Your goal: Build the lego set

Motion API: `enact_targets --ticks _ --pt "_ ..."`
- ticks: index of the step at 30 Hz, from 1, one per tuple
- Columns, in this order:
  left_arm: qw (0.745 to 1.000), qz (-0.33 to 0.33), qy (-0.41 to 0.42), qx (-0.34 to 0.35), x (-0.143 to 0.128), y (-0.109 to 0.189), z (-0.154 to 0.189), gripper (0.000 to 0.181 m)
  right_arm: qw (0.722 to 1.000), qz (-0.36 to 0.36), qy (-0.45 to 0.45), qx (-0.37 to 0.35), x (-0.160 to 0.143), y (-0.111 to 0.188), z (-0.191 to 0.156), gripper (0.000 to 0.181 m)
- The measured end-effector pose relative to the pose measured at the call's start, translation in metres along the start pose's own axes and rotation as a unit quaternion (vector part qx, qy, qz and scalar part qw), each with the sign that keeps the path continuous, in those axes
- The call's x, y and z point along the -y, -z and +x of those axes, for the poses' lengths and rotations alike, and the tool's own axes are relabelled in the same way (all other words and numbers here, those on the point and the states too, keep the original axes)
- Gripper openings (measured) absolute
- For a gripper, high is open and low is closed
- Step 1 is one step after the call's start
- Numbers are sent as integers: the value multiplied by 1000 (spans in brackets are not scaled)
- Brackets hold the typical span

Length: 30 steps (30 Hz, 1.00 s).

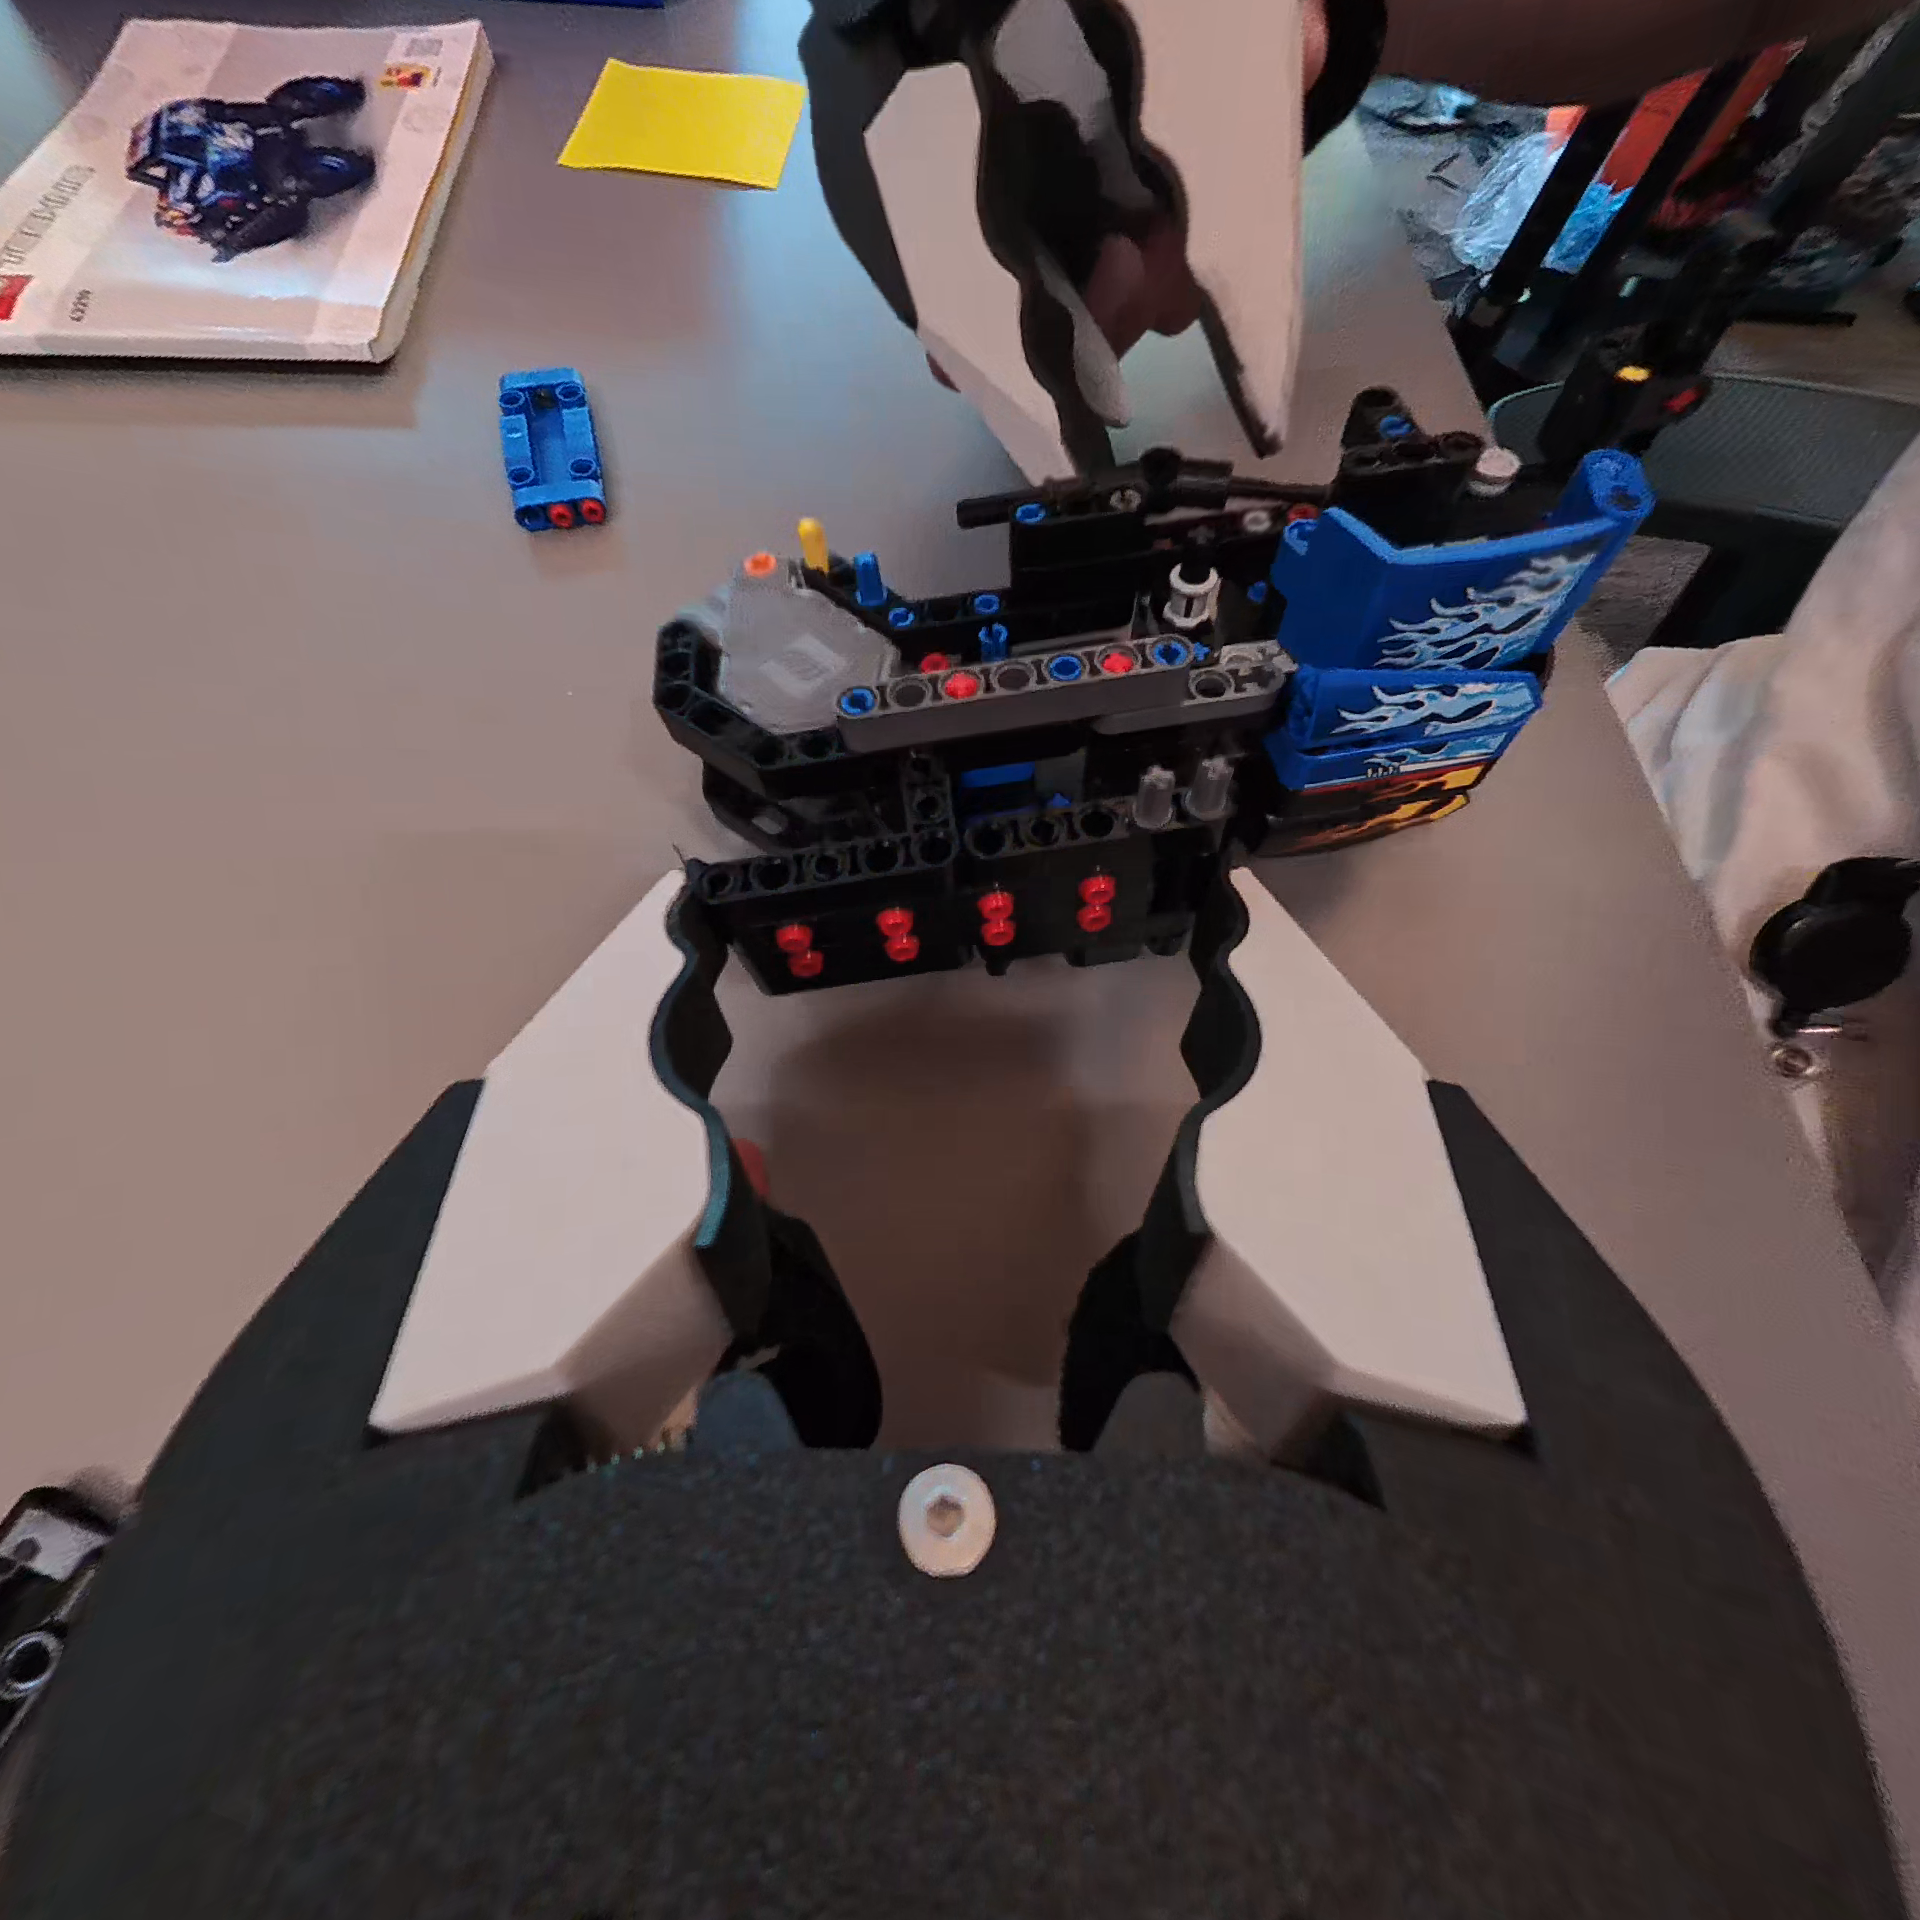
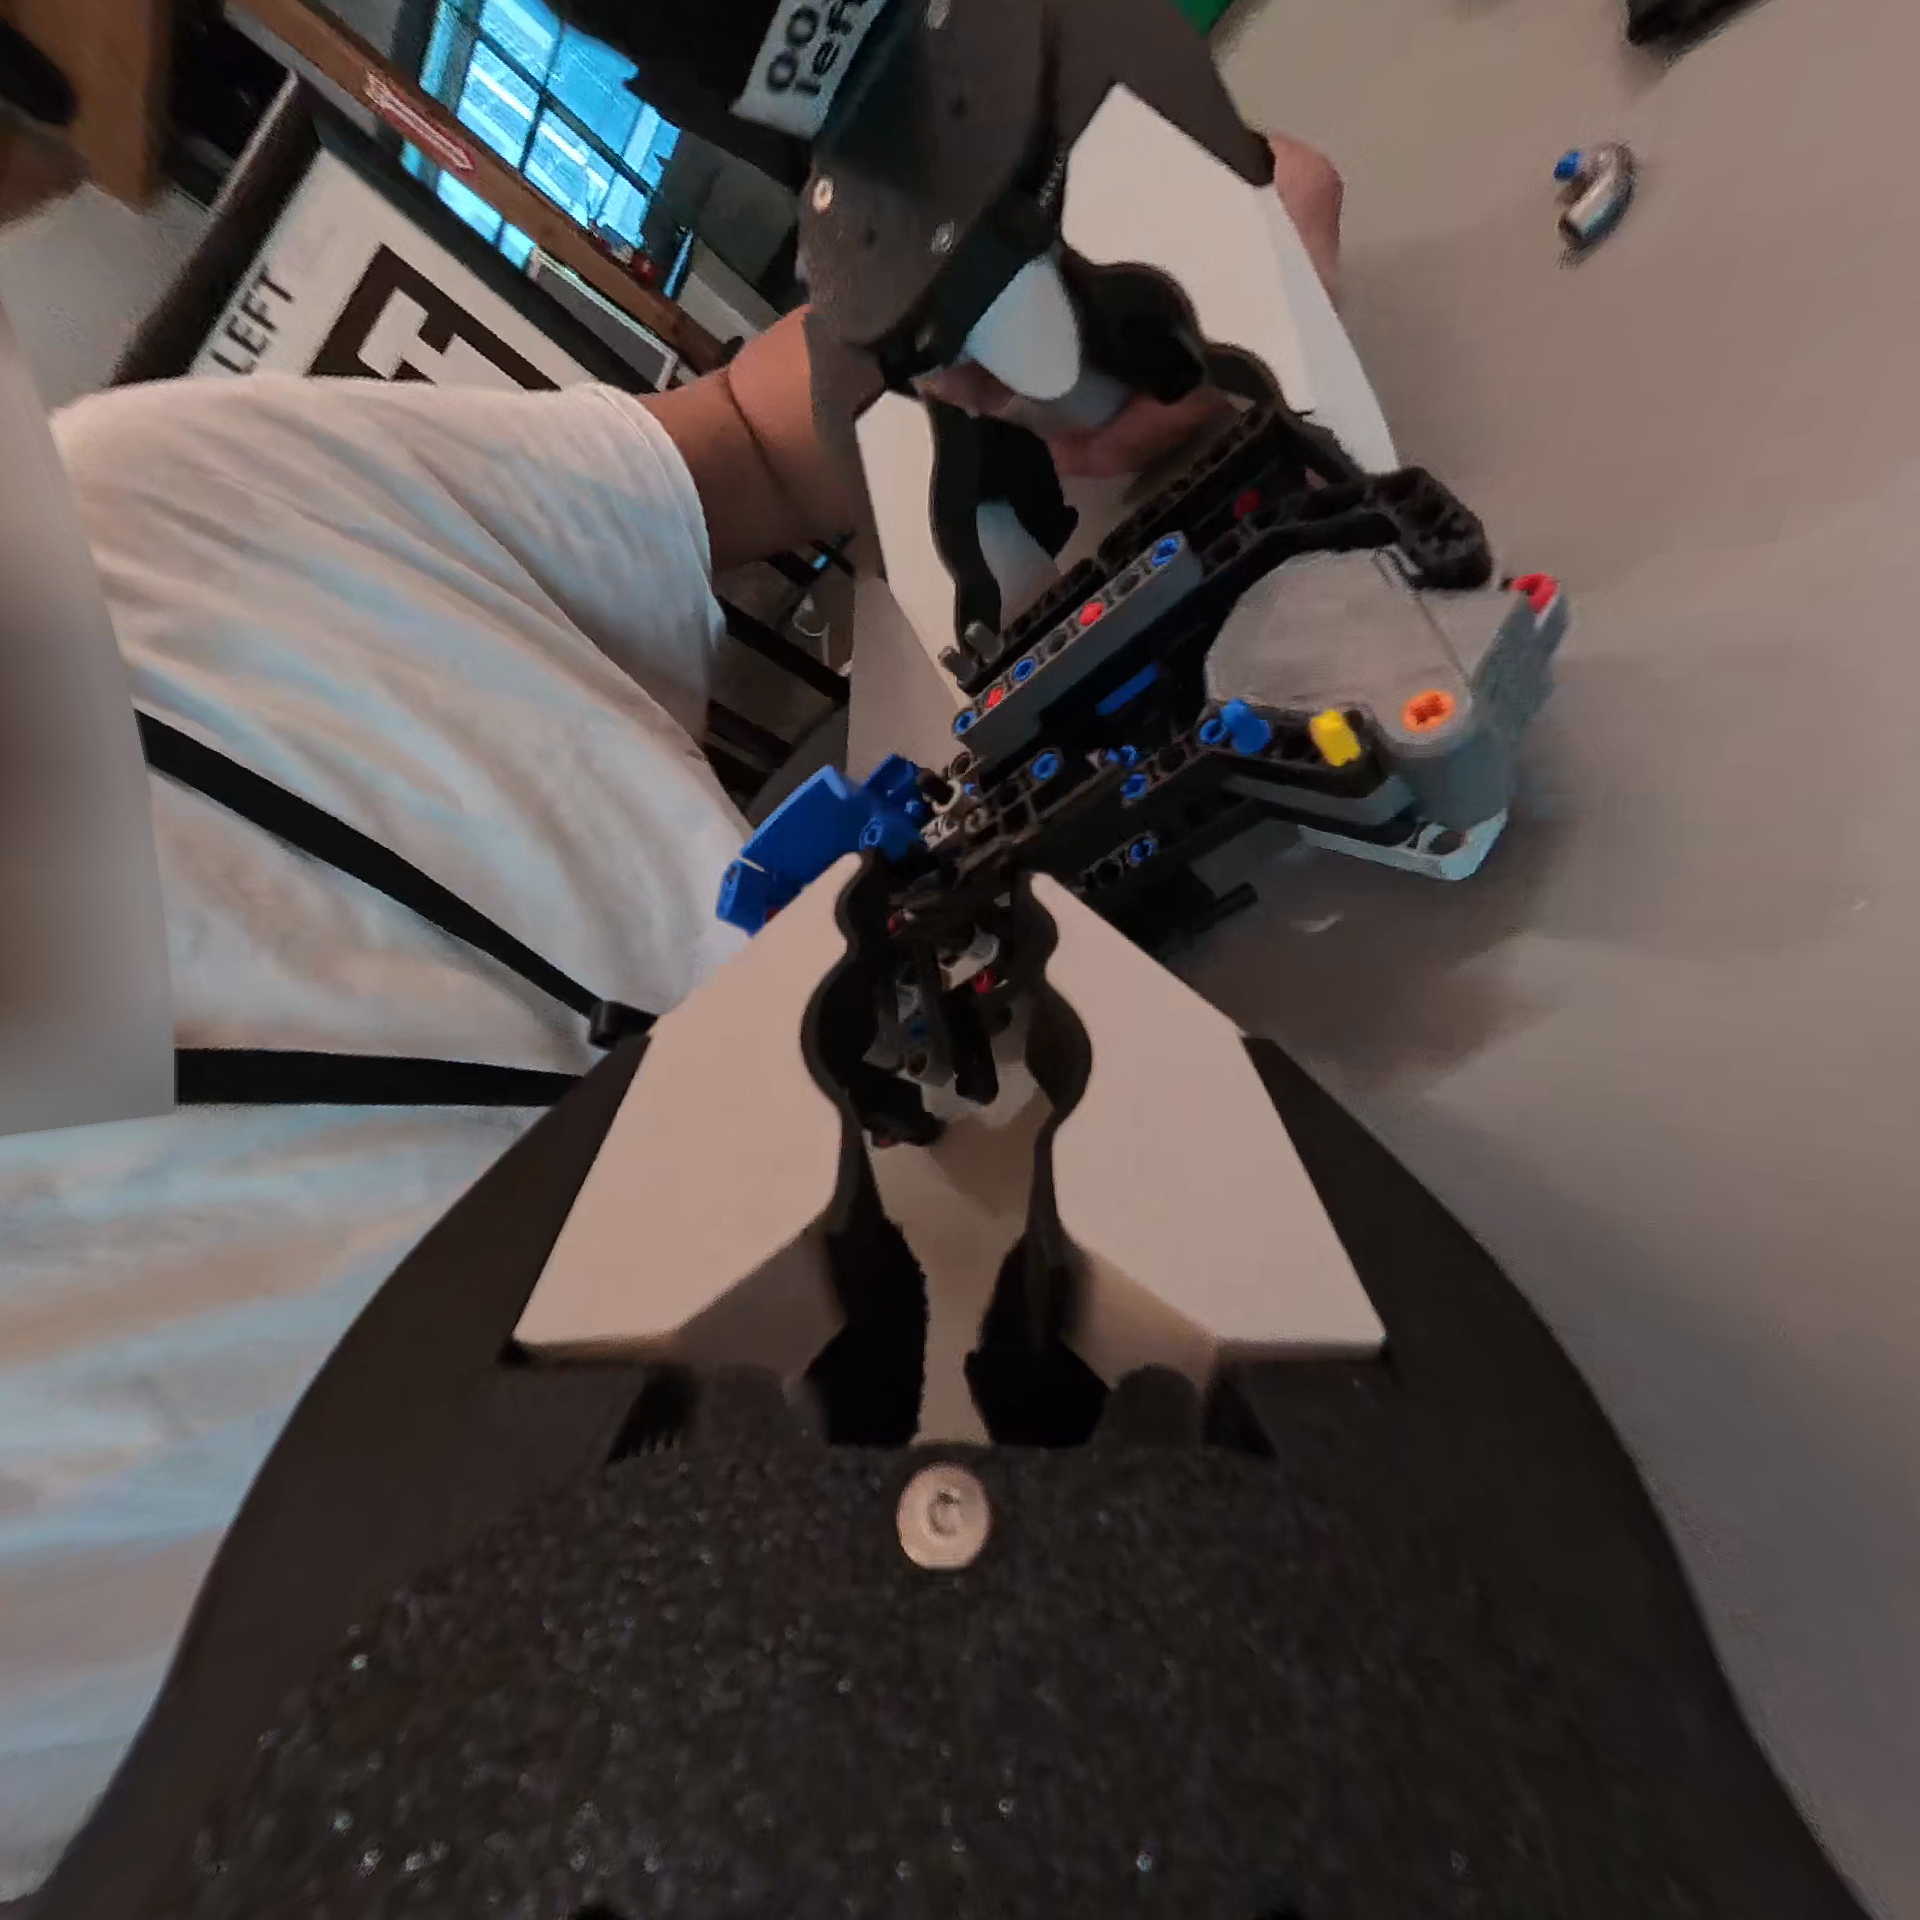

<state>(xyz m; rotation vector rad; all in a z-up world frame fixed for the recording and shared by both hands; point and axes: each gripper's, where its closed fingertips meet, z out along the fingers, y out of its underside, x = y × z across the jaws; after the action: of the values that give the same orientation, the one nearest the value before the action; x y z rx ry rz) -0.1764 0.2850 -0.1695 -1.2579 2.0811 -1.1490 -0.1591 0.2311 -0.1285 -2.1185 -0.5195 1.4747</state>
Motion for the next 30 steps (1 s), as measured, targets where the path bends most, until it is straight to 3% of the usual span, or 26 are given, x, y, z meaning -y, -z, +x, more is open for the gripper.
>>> enact_targets --ticks 3,10,13,15,17,19,24,25,26,30 --pt "1000 -20 -7 14 -6 -4 -1 90 999 -19 -25 24 -1 0 3 13" --pt "998 -37 -26 36 -9 1 -8 92 998 -12 -41 54 3 -1 16 10" --pt "998 5 -43 36 12 19 -13 84 996 4 -59 73 7 1 19 10" --pt "996 39 -76 22 25 26 -8 69 996 5 -56 76 6 4 19 10" --pt "991 47 -124 1 30 22 -2 55 994 8 -68 83 7 5 20 9" --pt "987 52 -146 -41 34 14 7 55 993 7 -73 87 9 5 21 9" --pt "983 31 -136 -116 28 -3 7 50 993 11 -75 90 12 5 24 10" --pt "982 33 -133 -132 27 -3 11 41 994 20 -70 87 15 6 25 10" --pt "981 34 -131 -138 25 -4 12 29 995 28 -56 81 18 7 26 10" --pt "986 39 -122 -108 26 -7 7 25 998 43 21 41 25 10 32 9"
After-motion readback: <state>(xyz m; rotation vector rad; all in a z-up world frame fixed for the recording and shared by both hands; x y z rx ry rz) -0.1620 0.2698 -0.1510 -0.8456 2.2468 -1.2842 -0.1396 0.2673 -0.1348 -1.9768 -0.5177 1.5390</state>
